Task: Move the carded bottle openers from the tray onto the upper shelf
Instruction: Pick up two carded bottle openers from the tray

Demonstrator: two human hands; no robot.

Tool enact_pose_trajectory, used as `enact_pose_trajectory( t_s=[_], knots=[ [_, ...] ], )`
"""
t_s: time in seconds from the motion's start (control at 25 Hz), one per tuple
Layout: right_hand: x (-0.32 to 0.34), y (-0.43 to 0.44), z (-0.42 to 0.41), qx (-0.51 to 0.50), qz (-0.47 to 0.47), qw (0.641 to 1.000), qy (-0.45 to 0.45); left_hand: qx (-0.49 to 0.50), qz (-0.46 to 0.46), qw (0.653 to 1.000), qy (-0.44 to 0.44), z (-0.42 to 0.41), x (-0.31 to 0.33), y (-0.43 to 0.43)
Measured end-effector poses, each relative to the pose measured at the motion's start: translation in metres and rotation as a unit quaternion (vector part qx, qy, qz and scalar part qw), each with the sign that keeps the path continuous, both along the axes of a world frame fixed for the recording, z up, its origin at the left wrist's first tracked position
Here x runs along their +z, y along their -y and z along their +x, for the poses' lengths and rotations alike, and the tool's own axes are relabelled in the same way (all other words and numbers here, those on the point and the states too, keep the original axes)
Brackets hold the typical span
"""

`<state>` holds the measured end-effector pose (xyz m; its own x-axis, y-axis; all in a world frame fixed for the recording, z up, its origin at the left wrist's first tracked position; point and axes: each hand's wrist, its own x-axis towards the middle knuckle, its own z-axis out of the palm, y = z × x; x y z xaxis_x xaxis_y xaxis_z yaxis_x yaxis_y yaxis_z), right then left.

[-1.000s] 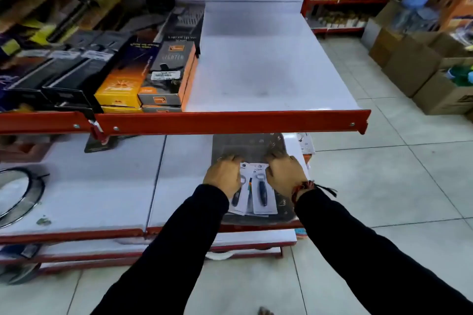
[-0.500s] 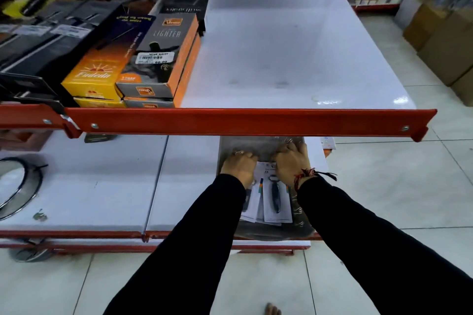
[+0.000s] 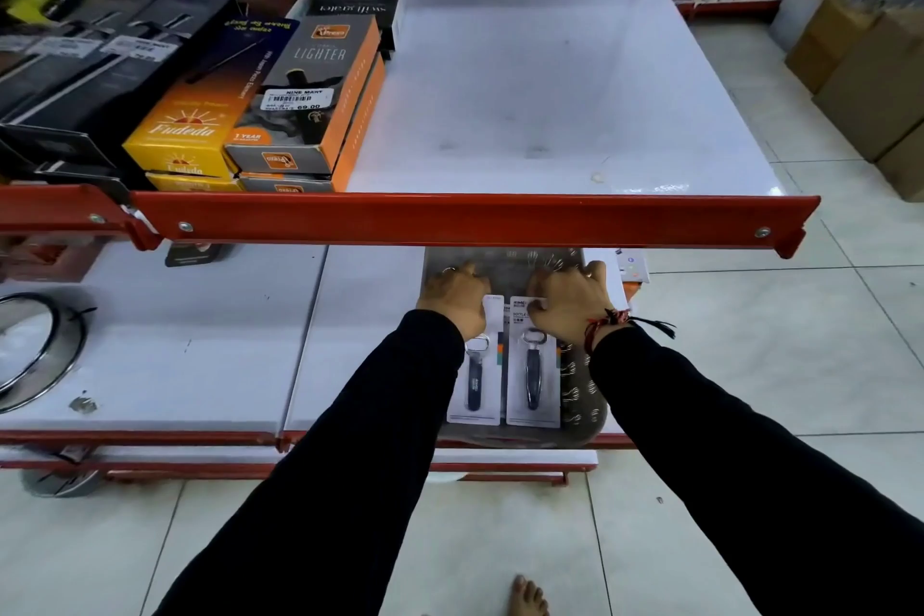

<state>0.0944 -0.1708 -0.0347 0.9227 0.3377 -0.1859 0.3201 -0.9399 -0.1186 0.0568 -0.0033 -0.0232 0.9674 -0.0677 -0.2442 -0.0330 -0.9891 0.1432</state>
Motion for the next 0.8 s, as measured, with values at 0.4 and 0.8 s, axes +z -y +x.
enact_pose_trajectory(
  t_s=[0.4,0.8],
  knots=[
    [0.063,0.019,-0.07,0.045,0.127,0.989,0.055,0.052,-0.057,0.991,0.107,-0.078,0.075,0.001],
    [0.181,0.054,-0.142,0.087,0.176,0.961,0.194,0.067,-0.077,0.978,0.184,-0.138,0.2,0.014]
  ],
)
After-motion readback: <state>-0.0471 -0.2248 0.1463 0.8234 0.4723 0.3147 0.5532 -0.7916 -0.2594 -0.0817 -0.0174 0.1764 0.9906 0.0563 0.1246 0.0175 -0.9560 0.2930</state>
